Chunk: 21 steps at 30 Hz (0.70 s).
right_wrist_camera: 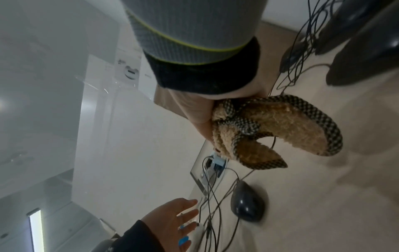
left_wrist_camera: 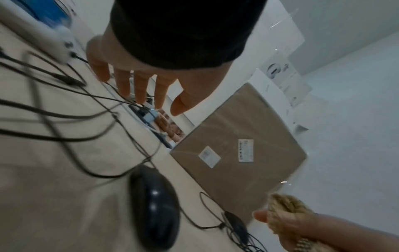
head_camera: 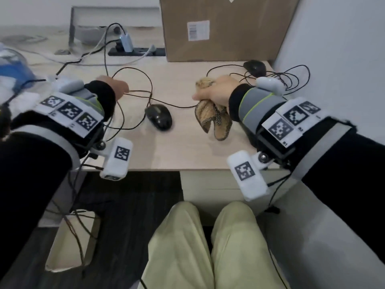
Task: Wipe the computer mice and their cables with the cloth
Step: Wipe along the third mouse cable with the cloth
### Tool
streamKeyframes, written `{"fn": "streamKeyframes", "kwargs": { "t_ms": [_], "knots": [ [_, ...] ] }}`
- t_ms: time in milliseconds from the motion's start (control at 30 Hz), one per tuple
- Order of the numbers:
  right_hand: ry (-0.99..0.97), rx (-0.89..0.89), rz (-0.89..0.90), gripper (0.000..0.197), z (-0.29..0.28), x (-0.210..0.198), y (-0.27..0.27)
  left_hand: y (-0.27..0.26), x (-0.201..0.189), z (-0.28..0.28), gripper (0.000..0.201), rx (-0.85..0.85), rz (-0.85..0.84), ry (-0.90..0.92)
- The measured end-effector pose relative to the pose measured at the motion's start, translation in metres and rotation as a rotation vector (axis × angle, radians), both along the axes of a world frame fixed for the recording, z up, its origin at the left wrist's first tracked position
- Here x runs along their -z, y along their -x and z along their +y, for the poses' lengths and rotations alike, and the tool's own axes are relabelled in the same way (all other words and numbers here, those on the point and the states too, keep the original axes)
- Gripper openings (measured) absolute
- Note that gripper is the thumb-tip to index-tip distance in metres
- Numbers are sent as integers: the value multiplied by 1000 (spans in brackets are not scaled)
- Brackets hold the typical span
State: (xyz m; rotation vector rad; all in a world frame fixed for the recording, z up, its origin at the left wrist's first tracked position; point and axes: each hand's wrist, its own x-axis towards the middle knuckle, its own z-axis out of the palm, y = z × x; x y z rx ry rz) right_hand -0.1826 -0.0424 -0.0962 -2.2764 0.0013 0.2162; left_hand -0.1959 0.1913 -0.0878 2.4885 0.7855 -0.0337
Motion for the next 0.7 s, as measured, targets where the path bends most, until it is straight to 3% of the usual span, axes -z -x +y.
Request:
{"fn": "streamKeyframes", "kwargs": {
  "t_ms": [100, 167, 267, 500, 700],
  "knots": [
    [113, -79, 22, 48, 28, 9, 3, 15, 20, 6, 47, 81, 152, -74],
    [176, -153, 51, 51, 47, 16, 6, 22, 31, 2, 48, 68, 178, 11],
    [169, -222, 81, 49, 64, 28, 7, 27, 39, -16, 49, 158, 196, -30],
    [230, -290, 122, 40, 73, 44, 0, 20, 39, -55, 40, 279, 92, 14],
    [245, -224, 133, 38, 47, 45, -16, -15, 46, -76, 39, 309, 55, 214]
  ]
}}
